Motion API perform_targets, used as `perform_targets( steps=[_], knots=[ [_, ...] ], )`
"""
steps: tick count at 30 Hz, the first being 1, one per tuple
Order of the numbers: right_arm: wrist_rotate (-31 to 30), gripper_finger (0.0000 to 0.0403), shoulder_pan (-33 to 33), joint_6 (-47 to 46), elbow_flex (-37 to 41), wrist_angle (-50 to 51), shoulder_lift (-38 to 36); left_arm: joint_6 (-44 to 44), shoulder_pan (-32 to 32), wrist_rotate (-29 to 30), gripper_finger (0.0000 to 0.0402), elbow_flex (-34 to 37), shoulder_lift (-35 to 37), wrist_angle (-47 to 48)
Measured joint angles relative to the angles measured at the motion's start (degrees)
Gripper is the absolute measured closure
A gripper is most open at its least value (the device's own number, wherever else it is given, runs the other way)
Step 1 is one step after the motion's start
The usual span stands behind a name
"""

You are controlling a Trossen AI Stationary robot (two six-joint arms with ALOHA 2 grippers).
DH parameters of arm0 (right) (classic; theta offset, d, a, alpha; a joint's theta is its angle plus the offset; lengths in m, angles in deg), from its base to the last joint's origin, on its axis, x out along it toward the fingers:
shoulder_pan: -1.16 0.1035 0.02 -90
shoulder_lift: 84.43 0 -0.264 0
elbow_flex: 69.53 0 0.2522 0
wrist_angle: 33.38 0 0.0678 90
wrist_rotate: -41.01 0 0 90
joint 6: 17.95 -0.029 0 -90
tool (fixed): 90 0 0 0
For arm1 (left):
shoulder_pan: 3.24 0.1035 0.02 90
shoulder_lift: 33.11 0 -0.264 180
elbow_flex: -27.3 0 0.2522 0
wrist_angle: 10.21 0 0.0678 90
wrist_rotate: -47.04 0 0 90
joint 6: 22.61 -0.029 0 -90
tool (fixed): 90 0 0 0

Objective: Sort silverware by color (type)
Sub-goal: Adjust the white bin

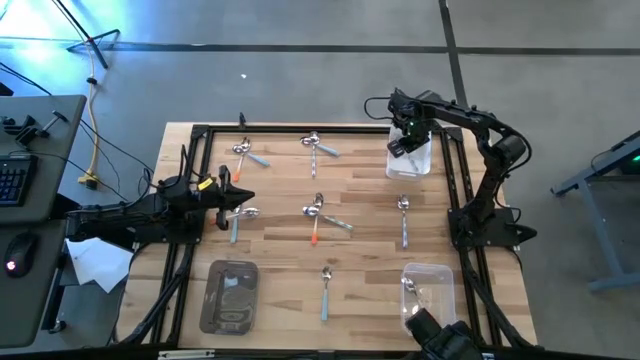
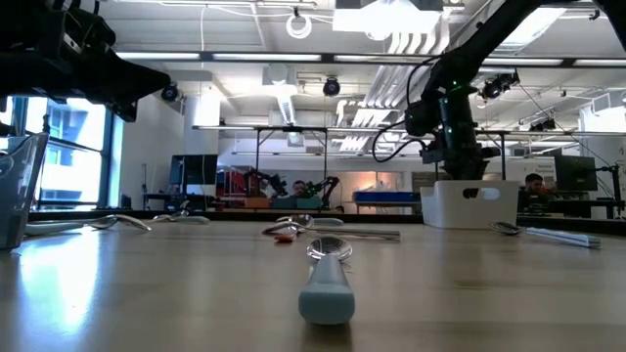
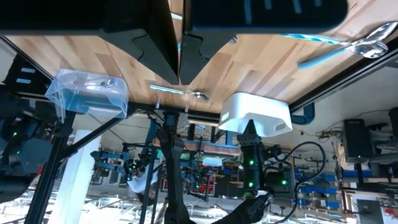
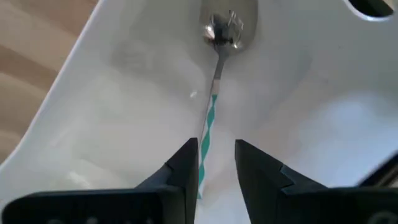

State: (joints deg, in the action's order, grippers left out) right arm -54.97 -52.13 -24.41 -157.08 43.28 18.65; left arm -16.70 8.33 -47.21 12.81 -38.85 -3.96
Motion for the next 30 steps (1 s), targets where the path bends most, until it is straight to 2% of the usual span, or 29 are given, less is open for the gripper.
perform_targets(
  steps=[8, 11, 17, 24, 30],
  knots=[
    [-3.7, 0.0397, 0.7, -0.4, -0.7, 1.1, -6.3, 0.0, 0.0, 0.6, 0.0397, 0.0, 0.0, 0.0],
    [-6.7, 0.0391, 0.7, -3.2, -0.8, 1.6, -8.9, 0.0, 0.0, 0.7, 0.0397, 0.0, 0.0, 0.0],
    [-17.4, 0.0401, -2.7, -11.4, -0.3, 3.8, -9.0, -0.4, 0.0, 0.7, 0.0397, 0.0, 0.0, 0.0],
    [-17.3, 0.0401, -4.6, -11.8, 1.0, -1.5, -7.7, -0.4, 0.0, 0.7, 0.0397, 0.0, 0.0, 0.4],
    [-16.7, 0.0401, -5.6, -11.7, 1.1, -2.2, -5.1, -0.2, 0.0, 0.7, 0.0397, 0.0, 0.0, 0.4]
  ],
)
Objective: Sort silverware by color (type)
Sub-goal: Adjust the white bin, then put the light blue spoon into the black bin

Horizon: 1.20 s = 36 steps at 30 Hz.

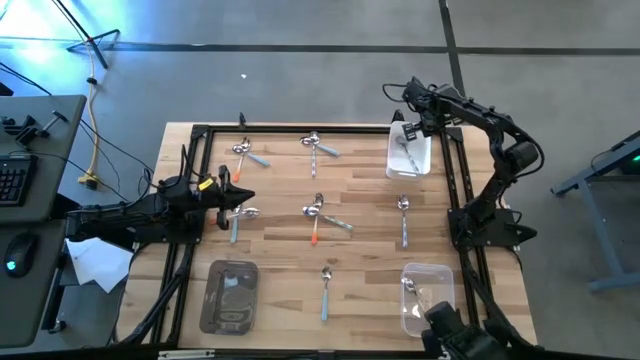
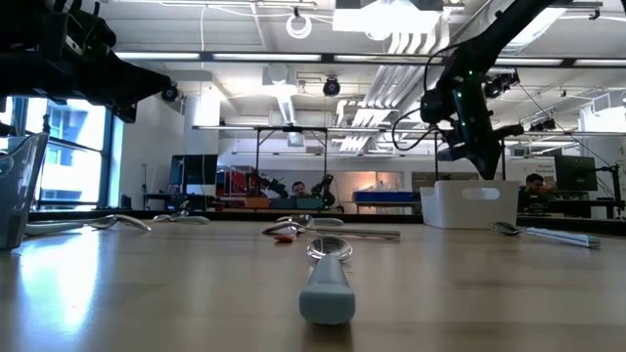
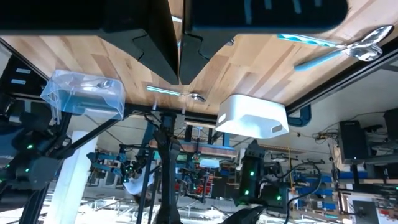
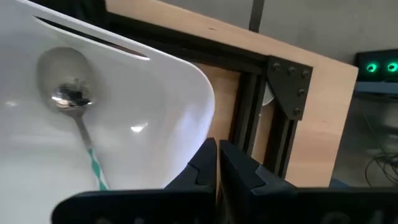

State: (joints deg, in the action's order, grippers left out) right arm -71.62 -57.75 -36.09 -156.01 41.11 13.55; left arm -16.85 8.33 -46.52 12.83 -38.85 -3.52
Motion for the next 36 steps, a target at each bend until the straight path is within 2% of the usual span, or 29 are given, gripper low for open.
perform_targets(
  steps=[5, 22, 27, 30, 36],
  knots=[
    [-2.0, 0.0401, 0.0, -1.2, 0.0, -0.3, 1.9, -0.3, 0.0, 0.1, 0.0397, 0.0, 0.0, 0.0],
    [-1.4, 0.0401, 0.0, 2.7, 0.0, -3.8, 2.1, -0.4, 0.0, 0.4, 0.0397, 0.0, 0.0, -0.1],
    [-3.2, 0.0402, 0.1, 6.2, 0.0, -3.7, -2.5, 0.2, 0.0, 1.2, 0.0397, 0.0, 0.0, -1.2],
    [-3.3, 0.0403, 1.1, 7.6, 0.1, -4.7, -7.1, 1.0, 0.0, -0.2, 0.0397, 0.0, 0.0, -1.6],
    [3.6, 0.0403, 6.8, 12.9, 6.7, -19.8, -18.4, -0.7, 0.0, -1.9, 0.0397, -0.5, -1.8, -1.3]
  ],
)
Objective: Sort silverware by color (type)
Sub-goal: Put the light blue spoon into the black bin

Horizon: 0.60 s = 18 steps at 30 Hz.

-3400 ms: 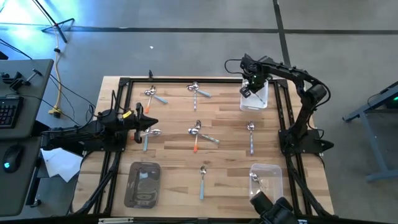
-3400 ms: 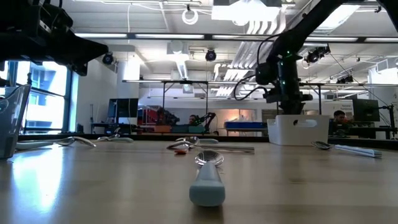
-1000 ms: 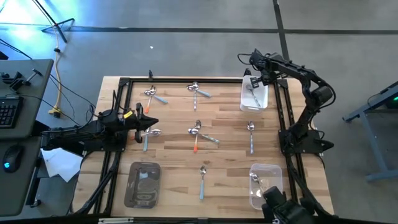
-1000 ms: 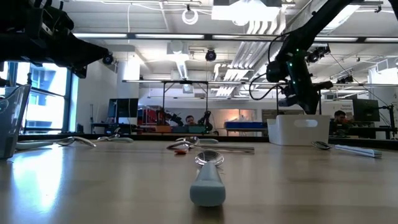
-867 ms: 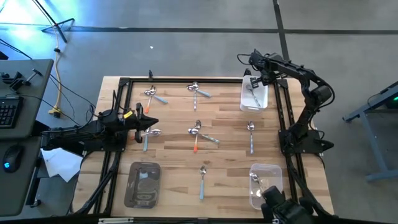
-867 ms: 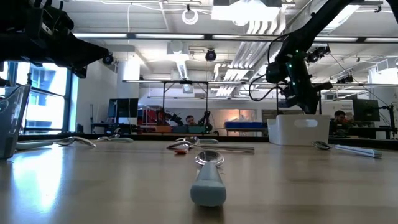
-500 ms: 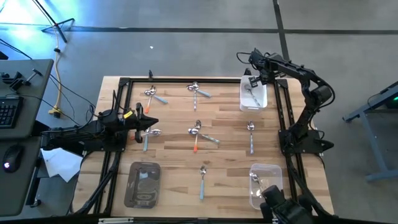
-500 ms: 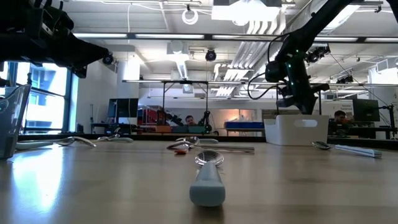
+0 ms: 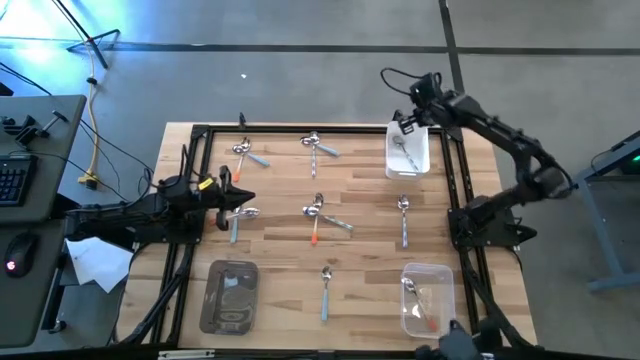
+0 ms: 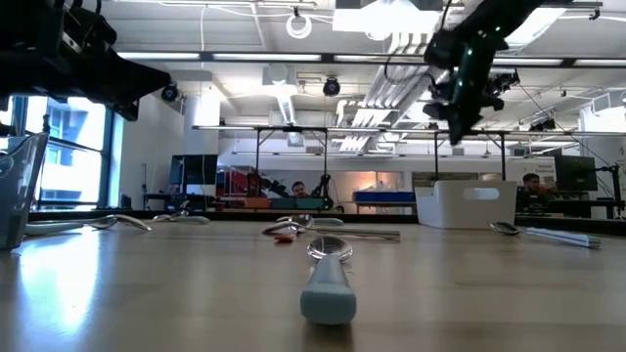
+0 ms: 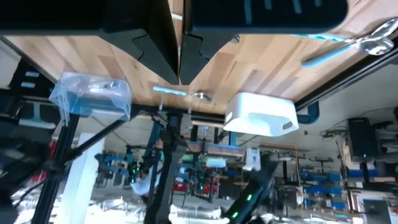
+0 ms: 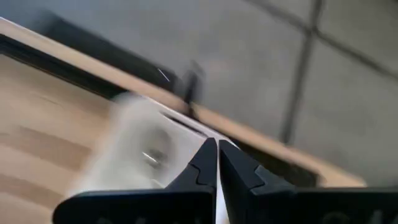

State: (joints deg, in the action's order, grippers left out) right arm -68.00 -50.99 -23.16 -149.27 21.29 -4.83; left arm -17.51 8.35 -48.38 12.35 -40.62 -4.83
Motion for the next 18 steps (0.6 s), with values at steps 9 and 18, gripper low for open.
perform_targets(
  steps=[9, 18],
  knots=[
    [9.1, 0.0403, 12.5, 8.6, 19.4, -29.3, -15.3, -0.8, 0.0, 0.0, 0.0397, -7.9, -11.6, 4.9],
    [20.5, 0.0402, 20.1, 5.3, 24.6, -38.2, -20.0, 1.1, 0.0, 11.3, 0.0397, -22.2, -29.9, 23.4]
  ],
)
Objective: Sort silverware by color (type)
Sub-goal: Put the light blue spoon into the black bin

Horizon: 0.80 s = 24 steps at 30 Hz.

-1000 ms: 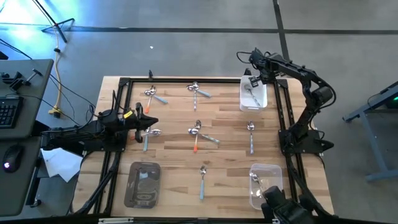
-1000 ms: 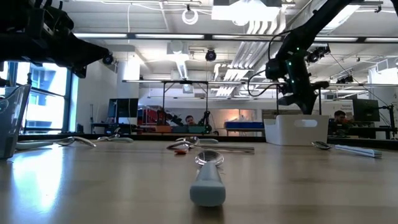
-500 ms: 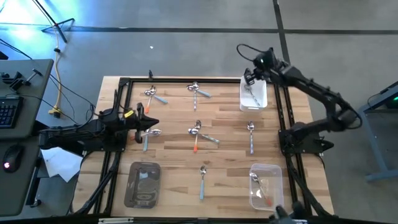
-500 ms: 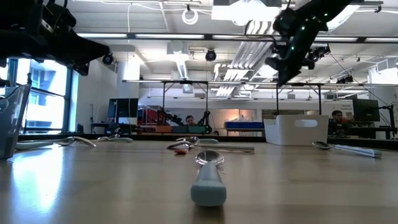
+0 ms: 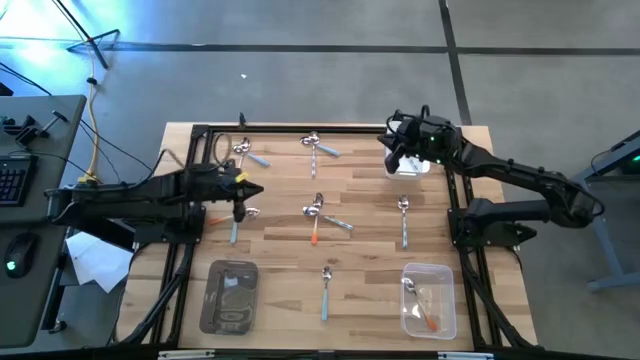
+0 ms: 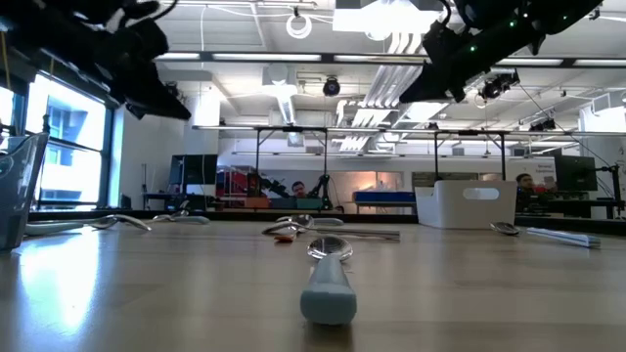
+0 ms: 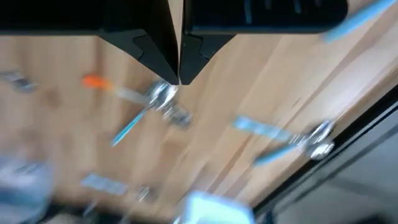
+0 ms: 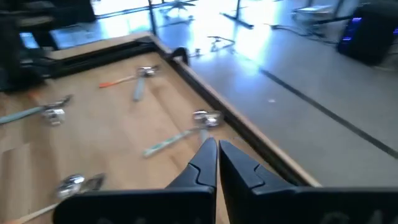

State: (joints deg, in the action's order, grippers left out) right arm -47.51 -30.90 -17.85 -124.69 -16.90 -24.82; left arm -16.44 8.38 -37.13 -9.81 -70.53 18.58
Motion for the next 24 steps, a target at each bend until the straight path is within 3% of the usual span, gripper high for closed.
perform_targets(
  steps=[6, 10, 17, 24],
  knots=[
    [-1.4, 0.0402, 3.3, 1.4, 0.0, -1.7, 0.0, 1.1, 1.5, 3.8, 0.0397, -11.4, -11.6, 13.8],
    [-4.7, 0.0402, 5.1, 1.9, 0.0, -3.2, 0.0, -2.0, 7.3, 3.5, 0.0397, -17.4, -19.6, 19.5],
    [-8.0, 0.0398, 8.3, 4.5, 0.0, -4.0, 0.0, -16.0, 20.3, -3.9, 0.0401, -28.5, -35.9, 27.4],
    [-8.4, 0.0336, 12.4, 6.5, 0.0, -3.3, 0.0, -31.7, 23.7, -5.6, 0.0401, -37.8, -48.8, 35.7]
  ],
)
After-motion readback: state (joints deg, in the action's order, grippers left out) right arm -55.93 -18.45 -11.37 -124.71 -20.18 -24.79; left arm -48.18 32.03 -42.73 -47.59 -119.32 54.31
